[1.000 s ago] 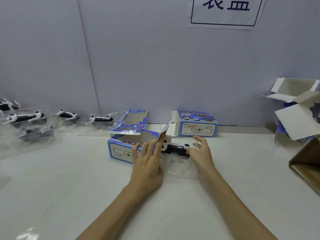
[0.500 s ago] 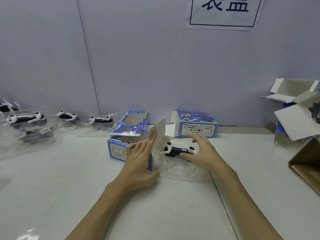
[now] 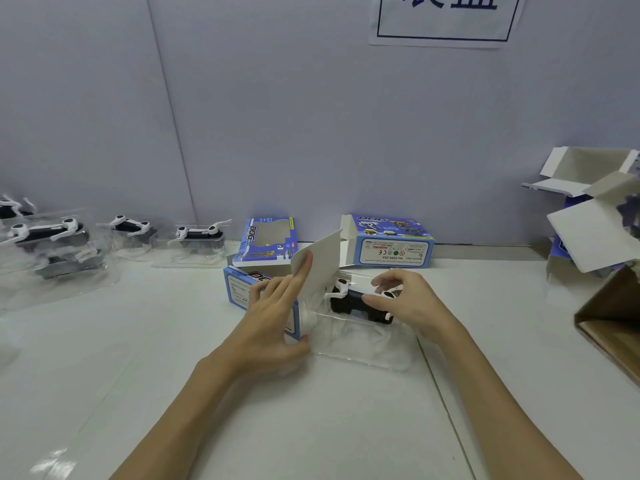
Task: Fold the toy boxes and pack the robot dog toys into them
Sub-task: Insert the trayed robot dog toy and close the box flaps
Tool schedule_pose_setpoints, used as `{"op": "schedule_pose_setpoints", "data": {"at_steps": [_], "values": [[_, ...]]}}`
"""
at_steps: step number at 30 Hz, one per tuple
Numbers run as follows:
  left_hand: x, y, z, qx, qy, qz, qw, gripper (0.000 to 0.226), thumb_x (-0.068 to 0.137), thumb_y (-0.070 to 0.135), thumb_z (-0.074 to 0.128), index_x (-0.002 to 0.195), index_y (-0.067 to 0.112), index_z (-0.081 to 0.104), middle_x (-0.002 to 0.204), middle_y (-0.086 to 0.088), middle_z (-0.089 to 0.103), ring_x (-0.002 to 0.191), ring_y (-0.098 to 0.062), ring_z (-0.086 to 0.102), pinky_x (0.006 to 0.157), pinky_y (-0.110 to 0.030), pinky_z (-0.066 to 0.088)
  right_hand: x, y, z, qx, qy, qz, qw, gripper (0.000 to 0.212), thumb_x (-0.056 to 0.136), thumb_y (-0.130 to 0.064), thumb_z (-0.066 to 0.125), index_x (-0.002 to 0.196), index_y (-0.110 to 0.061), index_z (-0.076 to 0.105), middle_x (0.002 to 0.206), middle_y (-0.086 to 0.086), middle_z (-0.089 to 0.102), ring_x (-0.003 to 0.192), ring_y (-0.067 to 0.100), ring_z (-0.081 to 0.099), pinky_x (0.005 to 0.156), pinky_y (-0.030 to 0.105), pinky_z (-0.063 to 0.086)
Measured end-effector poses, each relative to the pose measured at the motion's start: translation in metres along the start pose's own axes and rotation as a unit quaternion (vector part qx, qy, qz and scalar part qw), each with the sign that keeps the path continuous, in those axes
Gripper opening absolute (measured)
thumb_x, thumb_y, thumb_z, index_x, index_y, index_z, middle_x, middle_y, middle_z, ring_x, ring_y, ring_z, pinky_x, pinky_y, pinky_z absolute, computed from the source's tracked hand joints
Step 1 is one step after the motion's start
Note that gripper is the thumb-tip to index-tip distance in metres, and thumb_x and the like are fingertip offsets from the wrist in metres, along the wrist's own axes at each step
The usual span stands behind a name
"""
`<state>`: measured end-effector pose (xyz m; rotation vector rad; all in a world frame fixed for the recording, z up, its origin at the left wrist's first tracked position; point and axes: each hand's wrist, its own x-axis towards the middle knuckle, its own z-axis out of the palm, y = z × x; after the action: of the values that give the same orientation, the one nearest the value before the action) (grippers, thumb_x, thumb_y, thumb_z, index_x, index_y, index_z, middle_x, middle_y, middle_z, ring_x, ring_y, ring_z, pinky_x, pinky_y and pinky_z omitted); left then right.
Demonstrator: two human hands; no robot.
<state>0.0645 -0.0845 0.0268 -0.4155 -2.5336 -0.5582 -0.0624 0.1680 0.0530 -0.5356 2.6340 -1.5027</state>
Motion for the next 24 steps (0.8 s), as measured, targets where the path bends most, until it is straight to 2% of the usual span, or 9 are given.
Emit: {"op": "schedule_pose_setpoints", "data": {"at_steps": [3,6,11,15,17,20,22,24], "values": [[-0.001,-0.003,-0.002,0.004,-0.007,0.004,1.0,0.122,0.072,0.038,0.073,0.165,0.036,-0.006,0.138,0.018,0.043,0.127,0.004,0.034,0.117,-0.026,0.016,0.003,0.003,0.0,0.022,0.002,0.004,1.0,0.044,0.078,-0.03,0.092,0.115,-0.017,0.071,0.104,-0.003,0.072,0.103,0.017,0.068,0.08,0.024,0.051],[-0.001,-0.005,0.0,0.027,-0.013,0.005,1.0,0.128,0.069,0.046,0.076,0.165,0.036,-0.007,0.134,0.021,0.043,0.131,0.002,0.035,0.118,-0.026,0.014,0.004,0.006,0.0,0.035,0.009,0.009,0.999,0.042,0.077,-0.029,0.092,0.112,-0.018,0.072,0.102,-0.003,0.072,0.099,0.016,0.068,0.075,0.023,0.051],[-0.001,-0.004,0.007,0.083,0.013,0.013,0.996,0.132,0.068,0.056,0.076,0.166,0.028,-0.008,0.125,0.027,0.038,0.131,0.002,0.033,0.118,-0.025,0.008,0.005,0.006,0.002,0.078,0.027,0.025,0.996,0.036,0.076,-0.024,0.093,0.105,-0.019,0.074,0.099,-0.004,0.071,0.088,0.01,0.065,0.066,0.021,0.048],[0.001,0.004,0.013,0.13,0.051,0.024,0.99,0.125,0.071,0.059,0.071,0.167,0.021,-0.001,0.119,0.028,0.03,0.124,-0.01,0.046,0.115,-0.038,0.02,0.005,0.007,0.004,0.076,0.031,0.029,0.996,0.037,0.076,-0.024,0.093,0.107,-0.018,0.073,0.099,-0.004,0.071,0.091,0.009,0.065,0.07,0.024,0.05],[0.002,0.008,0.015,0.144,0.064,0.019,0.987,0.127,0.073,0.068,0.069,0.167,0.019,-0.001,0.12,0.025,0.034,0.123,-0.013,0.047,0.113,-0.045,0.025,0.006,0.007,0.004,0.076,0.032,0.03,0.996,0.038,0.076,-0.024,0.093,0.108,-0.018,0.074,0.1,-0.004,0.071,0.093,0.01,0.065,0.071,0.025,0.05],[0.003,0.011,0.017,0.144,0.057,-0.001,0.988,0.134,0.071,0.085,0.063,0.167,0.02,-0.005,0.13,0.02,0.038,0.125,-0.012,0.043,0.116,-0.053,0.024,0.006,0.005,0.004,0.08,0.033,0.034,0.996,0.04,0.076,-0.024,0.093,0.11,-0.016,0.074,0.1,-0.004,0.071,0.093,0.009,0.064,0.071,0.024,0.05],[0.004,0.011,0.016,0.131,0.047,-0.009,0.99,0.138,0.068,0.089,0.062,0.166,0.022,-0.007,0.131,0.022,0.036,0.126,-0.011,0.041,0.117,-0.052,0.02,0.005,0.005,0.003,0.081,0.036,0.042,0.995,0.04,0.077,-0.023,0.093,0.111,-0.015,0.074,0.102,-0.003,0.071,0.093,0.008,0.064,0.069,0.023,0.05],[0.002,0.006,0.011,0.116,0.038,-0.005,0.992,0.14,0.066,0.091,0.063,0.166,0.025,-0.009,0.137,0.023,0.033,0.131,-0.009,0.037,0.119,-0.041,0.012,0.004,0.004,0.0,0.091,0.04,0.045,0.994,0.036,0.077,-0.021,0.092,0.107,-0.014,0.074,0.103,0.001,0.071,0.09,0.008,0.064,0.059,0.016,0.048]]}}
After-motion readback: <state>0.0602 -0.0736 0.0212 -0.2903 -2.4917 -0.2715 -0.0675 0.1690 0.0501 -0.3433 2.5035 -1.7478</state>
